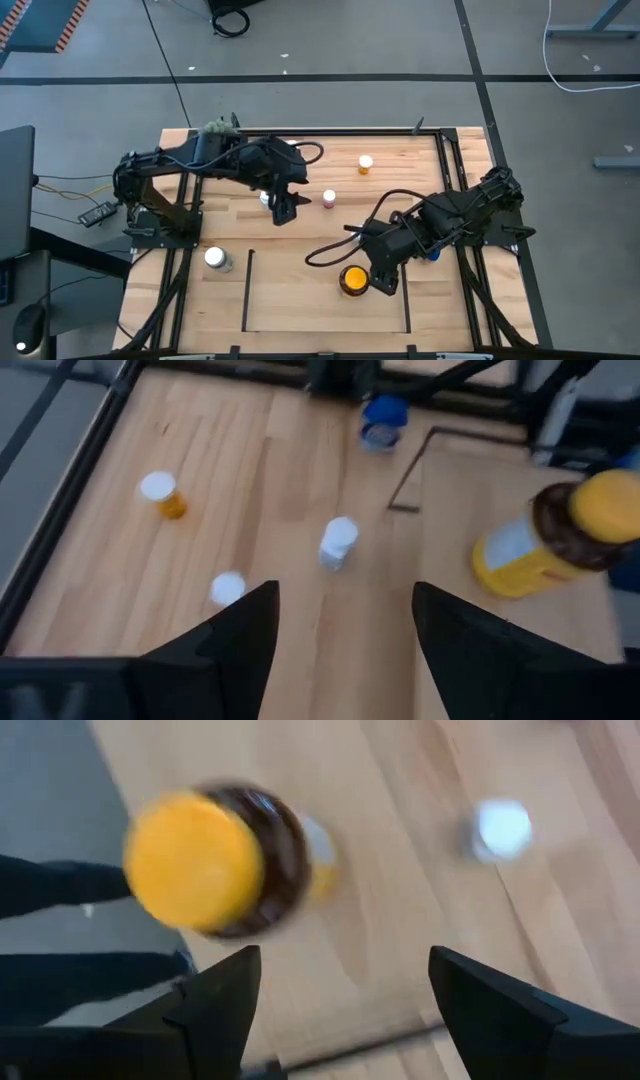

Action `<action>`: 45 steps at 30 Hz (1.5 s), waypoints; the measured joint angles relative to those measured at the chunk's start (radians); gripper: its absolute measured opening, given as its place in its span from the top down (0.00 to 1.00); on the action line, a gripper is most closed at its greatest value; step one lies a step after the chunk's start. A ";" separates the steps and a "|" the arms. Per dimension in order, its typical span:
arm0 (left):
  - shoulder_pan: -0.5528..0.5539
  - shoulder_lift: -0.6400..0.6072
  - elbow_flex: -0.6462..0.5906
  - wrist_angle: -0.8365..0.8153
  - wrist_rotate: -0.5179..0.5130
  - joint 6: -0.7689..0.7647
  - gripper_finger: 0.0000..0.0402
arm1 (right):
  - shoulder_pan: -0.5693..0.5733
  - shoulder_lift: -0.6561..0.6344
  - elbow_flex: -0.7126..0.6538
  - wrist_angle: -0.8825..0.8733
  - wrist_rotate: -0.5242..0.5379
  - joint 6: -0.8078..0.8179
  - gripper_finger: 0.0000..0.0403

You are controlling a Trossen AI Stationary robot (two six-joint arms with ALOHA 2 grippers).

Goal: Pick and place medicine bottles onto shelf by color
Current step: Put the yellow pill bottle on the shelf

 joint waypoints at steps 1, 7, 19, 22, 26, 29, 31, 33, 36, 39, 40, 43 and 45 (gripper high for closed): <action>-0.009 0.000 0.000 0.023 0.013 -0.002 0.40 | 0.003 -0.003 0.000 -0.002 -0.017 0.009 0.27; -0.090 0.000 0.000 0.275 0.065 -0.049 0.40 | 0.060 -0.042 0.000 0.005 -0.064 0.038 0.28; -0.280 0.104 -0.001 0.566 -0.033 0.053 0.37 | 0.147 -0.192 0.000 0.005 0.120 0.112 0.31; -0.280 0.176 -0.002 0.607 -0.050 0.035 0.34 | 0.163 -0.210 0.000 0.007 0.141 0.076 0.31; -0.278 0.256 -0.003 0.618 -0.033 -0.029 0.28 | 0.195 -0.225 0.000 0.006 0.141 0.017 0.31; -0.278 0.283 -0.003 0.619 0.014 -0.087 0.22 | 0.223 -0.231 0.000 0.005 0.139 -0.018 0.31; -0.285 0.287 -0.003 0.618 0.018 -0.105 0.17 | 0.235 -0.233 0.000 0.004 0.139 -0.037 0.31; -0.294 0.287 -0.003 0.618 0.015 -0.083 0.13 | 0.245 -0.232 0.000 0.004 0.143 -0.056 0.31; -0.308 0.287 -0.003 0.600 0.000 -0.022 0.08 | 0.250 -0.232 0.000 0.004 0.181 -0.057 0.31; -0.315 0.288 -0.003 0.539 -0.004 0.020 0.05 | 0.249 -0.232 0.000 0.004 0.212 -0.044 0.31; -0.315 0.291 -0.003 0.516 -0.004 0.024 0.05 | 0.249 -0.232 0.000 0.004 0.218 -0.043 0.31; -0.314 0.296 -0.003 0.476 -0.028 0.026 0.04 | 0.249 -0.232 0.000 0.004 0.235 -0.043 0.31; -0.313 0.296 -0.003 0.486 -0.050 0.027 0.04 | 0.249 -0.232 0.000 0.004 0.265 -0.041 0.31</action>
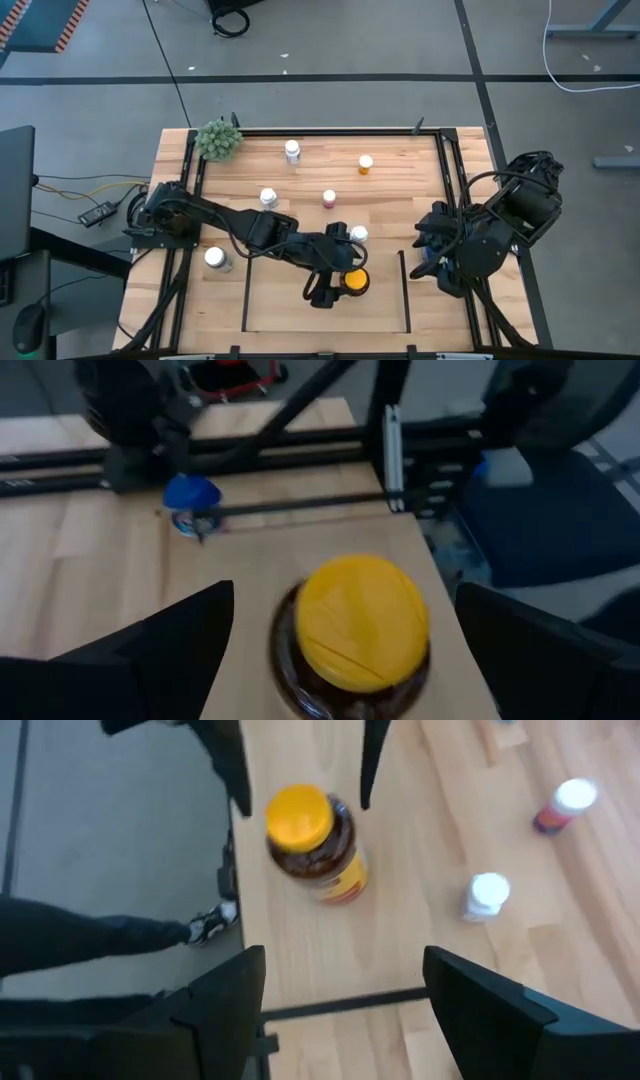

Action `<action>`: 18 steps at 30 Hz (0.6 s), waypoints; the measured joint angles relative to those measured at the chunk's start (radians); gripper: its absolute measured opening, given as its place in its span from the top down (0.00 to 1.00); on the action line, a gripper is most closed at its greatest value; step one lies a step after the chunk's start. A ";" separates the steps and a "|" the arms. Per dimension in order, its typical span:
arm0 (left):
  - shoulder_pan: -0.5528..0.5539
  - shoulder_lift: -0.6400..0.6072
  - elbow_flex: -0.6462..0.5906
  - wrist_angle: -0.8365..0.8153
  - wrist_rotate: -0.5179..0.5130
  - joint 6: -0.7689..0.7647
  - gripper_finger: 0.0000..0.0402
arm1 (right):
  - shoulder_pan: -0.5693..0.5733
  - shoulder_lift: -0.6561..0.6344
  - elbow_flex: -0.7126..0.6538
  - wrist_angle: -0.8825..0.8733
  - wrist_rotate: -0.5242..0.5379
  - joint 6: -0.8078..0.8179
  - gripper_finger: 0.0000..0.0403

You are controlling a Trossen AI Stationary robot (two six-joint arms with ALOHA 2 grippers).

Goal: Pick and place medicine bottles onto shelf by color
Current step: Put the yellow pill bottle on the shelf

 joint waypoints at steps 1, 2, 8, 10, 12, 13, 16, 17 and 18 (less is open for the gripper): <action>0.000 0.000 0.001 0.007 -0.013 0.003 0.04 | 0.000 0.000 0.000 0.000 0.013 0.002 0.31; 0.000 0.000 0.001 0.009 -0.021 0.011 0.04 | 0.000 0.000 0.000 0.000 0.022 0.005 0.31; -0.008 0.013 0.001 0.007 0.006 0.052 0.04 | 0.000 0.000 0.000 0.000 0.029 0.007 0.31; -0.013 0.016 0.001 0.013 0.007 0.053 0.04 | 0.000 0.000 0.000 0.000 0.029 0.008 0.31; -0.015 0.020 0.001 0.021 0.007 0.058 0.04 | 0.000 0.000 0.000 0.000 0.029 0.009 0.31; -0.017 0.022 0.001 0.014 0.007 0.060 0.04 | 0.000 0.000 0.000 0.000 0.029 0.011 0.31; -0.017 0.039 0.001 0.017 -0.006 0.063 0.04 | 0.000 0.000 0.000 0.000 0.030 0.011 0.31; -0.017 0.041 0.000 0.010 -0.014 0.060 0.05 | 0.000 0.000 0.000 0.000 0.029 0.011 0.31; -0.017 0.043 0.000 0.012 -0.020 0.054 0.05 | 0.000 0.000 0.000 0.000 0.029 0.011 0.31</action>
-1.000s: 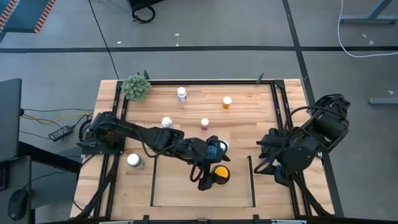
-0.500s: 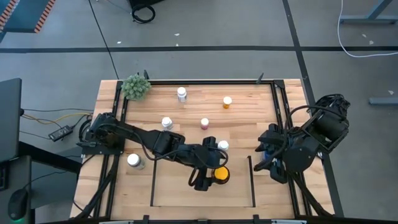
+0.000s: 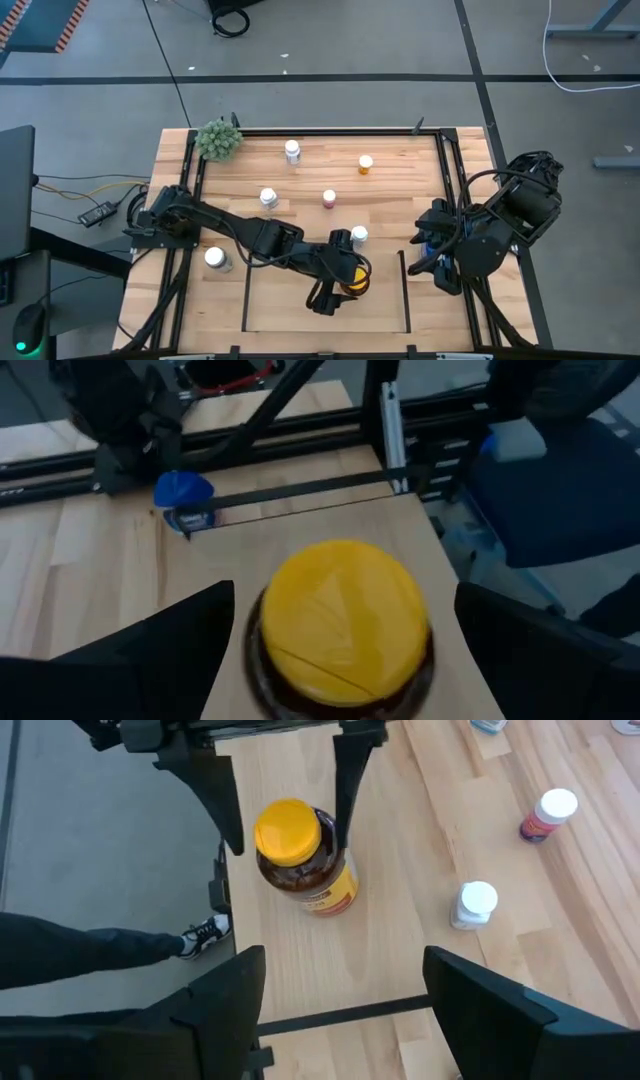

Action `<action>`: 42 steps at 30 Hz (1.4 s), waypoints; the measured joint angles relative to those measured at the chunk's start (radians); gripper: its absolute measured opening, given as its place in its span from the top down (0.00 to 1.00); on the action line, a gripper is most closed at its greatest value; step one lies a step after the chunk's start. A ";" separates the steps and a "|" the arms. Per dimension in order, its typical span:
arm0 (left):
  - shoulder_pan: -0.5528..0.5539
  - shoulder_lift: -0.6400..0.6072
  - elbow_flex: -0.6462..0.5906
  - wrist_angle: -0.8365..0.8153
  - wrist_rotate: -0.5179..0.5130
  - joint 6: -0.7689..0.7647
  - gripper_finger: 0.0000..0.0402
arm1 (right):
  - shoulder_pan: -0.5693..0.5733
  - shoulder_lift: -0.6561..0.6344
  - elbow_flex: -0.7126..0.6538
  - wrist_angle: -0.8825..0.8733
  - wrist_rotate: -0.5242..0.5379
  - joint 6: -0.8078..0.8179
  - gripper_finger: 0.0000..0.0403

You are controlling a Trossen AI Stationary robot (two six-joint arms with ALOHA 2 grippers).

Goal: Pick and place medicine bottles onto shelf by color
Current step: Put the yellow pill bottle on the shelf

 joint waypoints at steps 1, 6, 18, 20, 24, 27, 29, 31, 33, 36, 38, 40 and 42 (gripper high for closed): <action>0.000 0.003 0.000 0.014 -0.003 -0.006 0.06 | 0.000 0.000 0.000 0.000 0.000 0.000 0.31; 0.000 0.005 0.001 0.010 -0.010 -0.016 0.12 | 0.000 0.000 0.000 0.000 0.000 0.002 0.31; -0.006 0.005 0.001 -0.009 -0.010 -0.039 0.45 | 0.000 0.000 0.000 0.000 0.000 -0.006 0.31; -0.006 0.005 0.001 -0.009 -0.011 -0.056 0.46 | 0.000 0.000 0.000 0.000 0.001 -0.012 0.31; -0.013 0.005 0.001 -0.011 -0.014 -0.080 0.46 | 0.000 0.000 0.000 0.000 0.012 -0.023 0.31; -0.023 0.000 0.003 -0.042 -0.039 -0.136 0.46 | 0.000 0.000 0.000 0.000 0.018 -0.028 0.31; -0.036 -0.017 0.003 -0.095 -0.075 -0.177 0.46 | 0.000 0.000 0.000 0.000 0.019 -0.035 0.31; -0.045 -0.035 0.003 -0.149 -0.115 -0.206 0.44 | 0.000 0.000 0.000 0.000 0.024 -0.047 0.31; -0.059 -0.054 0.003 -0.203 -0.152 -0.234 0.44 | 0.000 0.001 0.000 0.000 0.031 -0.059 0.31; -0.078 -0.090 0.001 -0.290 -0.185 -0.280 0.45 | 0.000 0.001 0.000 0.000 0.046 -0.083 0.31; -0.098 -0.107 0.001 -0.340 -0.203 -0.320 0.45 | 0.000 0.001 0.000 0.000 0.060 -0.099 0.31; -0.119 -0.118 0.001 -0.396 -0.221 -0.356 0.45 | -0.001 0.001 0.000 0.000 0.073 -0.114 0.31; -0.144 -0.122 0.001 -0.441 -0.255 -0.396 0.45 | -0.001 0.001 0.000 0.000 0.086 -0.123 0.31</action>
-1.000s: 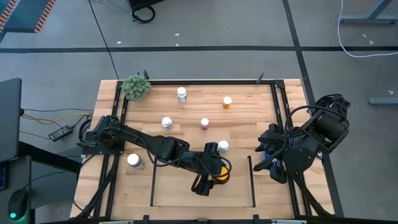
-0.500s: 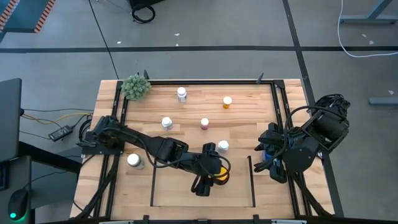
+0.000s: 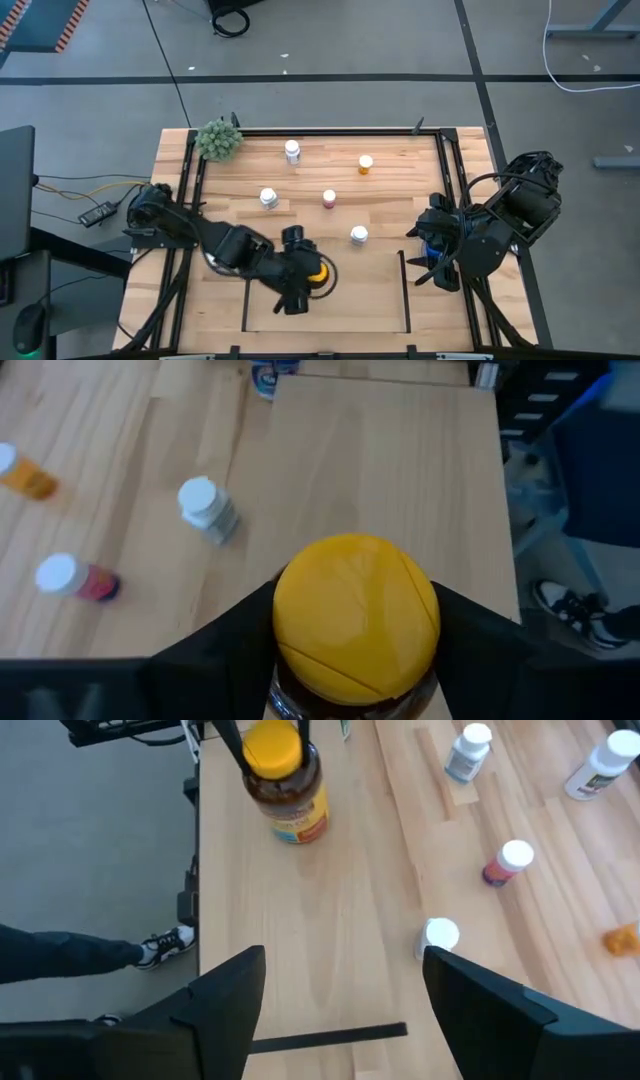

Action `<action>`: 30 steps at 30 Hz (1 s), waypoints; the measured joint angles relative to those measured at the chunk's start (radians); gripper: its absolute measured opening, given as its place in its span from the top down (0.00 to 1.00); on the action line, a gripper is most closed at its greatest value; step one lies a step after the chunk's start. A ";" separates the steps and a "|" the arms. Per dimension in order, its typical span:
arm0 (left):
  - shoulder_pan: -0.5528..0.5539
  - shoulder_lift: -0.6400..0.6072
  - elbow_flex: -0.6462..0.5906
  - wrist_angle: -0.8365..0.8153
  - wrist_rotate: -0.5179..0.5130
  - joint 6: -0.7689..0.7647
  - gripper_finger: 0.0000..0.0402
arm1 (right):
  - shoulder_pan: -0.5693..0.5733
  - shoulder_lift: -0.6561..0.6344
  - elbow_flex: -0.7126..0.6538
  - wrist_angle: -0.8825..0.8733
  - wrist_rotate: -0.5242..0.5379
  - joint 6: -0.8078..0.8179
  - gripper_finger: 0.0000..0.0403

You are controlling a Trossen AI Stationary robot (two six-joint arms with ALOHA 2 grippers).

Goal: Pick and place medicine bottles onto shelf by color
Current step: Put the yellow pill bottle on the shelf

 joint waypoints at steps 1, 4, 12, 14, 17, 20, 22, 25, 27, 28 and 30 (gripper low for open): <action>-0.010 -0.001 0.001 -0.020 -0.015 -0.019 0.44 | 0.000 0.000 0.000 0.000 0.006 -0.006 0.31; -0.043 -0.003 0.002 -0.073 -0.059 -0.078 0.43 | 0.000 0.000 0.000 0.000 0.013 -0.014 0.31; -0.094 -0.007 0.006 -0.245 -0.160 -0.288 0.44 | 0.000 0.000 0.000 0.000 0.013 -0.039 0.31; -0.103 -0.007 0.006 -0.281 -0.174 -0.339 0.42 | 0.000 0.000 0.000 0.000 0.013 -0.044 0.31; -0.111 -0.007 0.005 -0.314 -0.184 -0.398 0.42 | 0.000 0.000 0.000 0.000 0.013 -0.051 0.31; -0.122 -0.019 0.003 -0.337 -0.185 -0.447 0.43 | 0.000 0.000 0.000 0.000 0.013 -0.059 0.31; -0.125 -0.028 0.002 -0.356 -0.183 -0.485 0.44 | 0.000 0.000 0.000 0.000 0.013 -0.064 0.31; -0.132 -0.045 0.000 -0.417 -0.175 -0.581 0.44 | 0.000 0.000 0.000 0.000 0.013 -0.069 0.31; -0.142 -0.052 0.000 -0.457 -0.173 -0.616 0.42 | 0.000 0.000 0.000 0.000 0.014 -0.070 0.31; -0.146 -0.053 0.000 -0.468 -0.171 -0.632 0.42 | 0.000 0.000 0.000 0.000 0.016 -0.071 0.31; -0.159 -0.053 0.000 -0.476 -0.171 -0.647 0.41 | 0.000 0.000 0.000 0.000 0.017 -0.072 0.31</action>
